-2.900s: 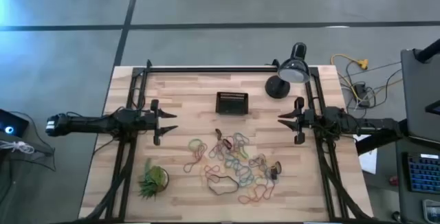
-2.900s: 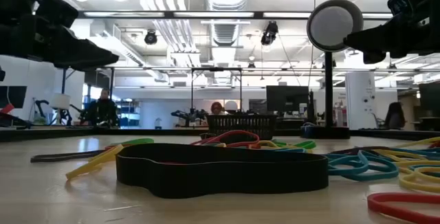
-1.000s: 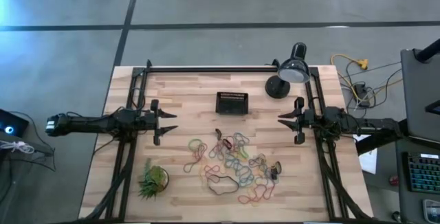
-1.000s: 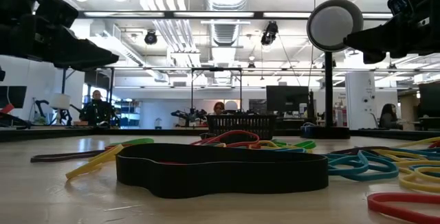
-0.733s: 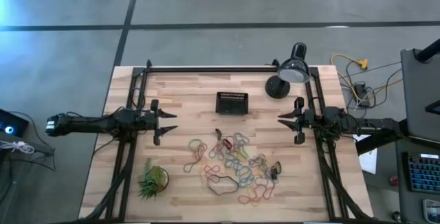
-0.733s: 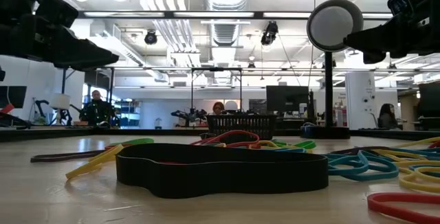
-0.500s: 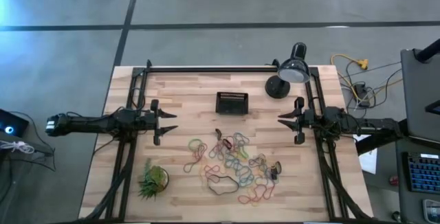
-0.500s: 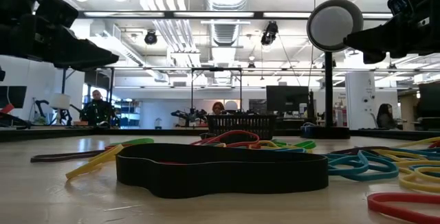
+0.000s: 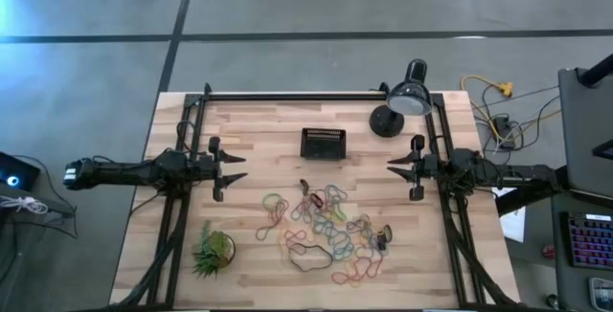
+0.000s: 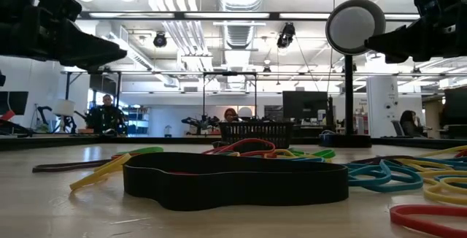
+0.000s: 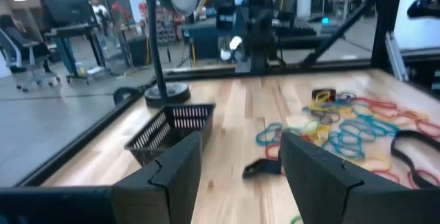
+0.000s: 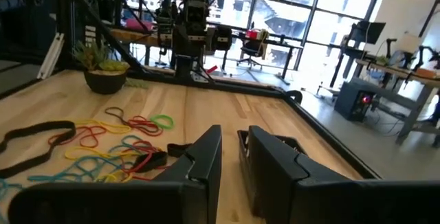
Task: Pick and place rubber bands into bin
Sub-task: Put the blue rubber band into the basket
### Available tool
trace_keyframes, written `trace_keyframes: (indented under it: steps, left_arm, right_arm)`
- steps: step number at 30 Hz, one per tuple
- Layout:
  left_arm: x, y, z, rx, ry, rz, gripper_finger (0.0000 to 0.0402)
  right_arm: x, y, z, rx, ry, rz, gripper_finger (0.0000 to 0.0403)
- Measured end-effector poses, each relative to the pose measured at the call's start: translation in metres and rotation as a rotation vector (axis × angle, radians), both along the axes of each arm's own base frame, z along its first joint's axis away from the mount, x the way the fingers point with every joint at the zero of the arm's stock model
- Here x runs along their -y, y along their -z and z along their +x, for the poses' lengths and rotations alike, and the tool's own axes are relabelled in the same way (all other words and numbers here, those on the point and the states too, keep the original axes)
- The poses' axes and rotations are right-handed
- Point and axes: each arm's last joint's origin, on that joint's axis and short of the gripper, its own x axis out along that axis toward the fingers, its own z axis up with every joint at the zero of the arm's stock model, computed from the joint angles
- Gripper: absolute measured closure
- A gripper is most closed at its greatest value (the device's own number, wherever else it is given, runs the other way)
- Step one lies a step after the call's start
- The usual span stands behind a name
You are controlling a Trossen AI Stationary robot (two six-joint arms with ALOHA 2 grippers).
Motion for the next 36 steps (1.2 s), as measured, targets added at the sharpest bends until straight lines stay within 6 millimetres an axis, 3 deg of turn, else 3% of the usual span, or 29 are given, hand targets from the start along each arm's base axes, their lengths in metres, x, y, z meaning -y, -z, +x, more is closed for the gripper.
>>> trace_keyframes:
  steps: [13,17,26,31,36]
  left_arm:
    - [0.0,-0.007,0.0,0.08,0.007,-0.037,0.0219]
    - [0.001,-0.013,0.0,0.149,0.013,-0.126,0.0219]
    - [0.0,-0.021,0.0,0.235,0.0,-0.131,0.0219]
    - [-0.004,-0.02,-0.001,0.245,-0.146,-0.171,0.0219]
    - [-0.003,-0.018,0.002,0.234,-0.088,-0.267,0.0219]
  right_arm:
    - [0.0,-0.016,-0.001,0.21,-0.047,0.488,0.0335]
    - [0.0,-0.018,-0.002,0.228,-0.051,0.493,0.0335]
    - [0.0,-0.033,-0.006,0.384,-0.095,0.501,0.0335]
    - [0.0,-0.03,-0.004,0.348,-0.069,0.401,0.0335]
    - [-0.003,-0.028,0.0,0.293,-0.159,0.306,0.0335]
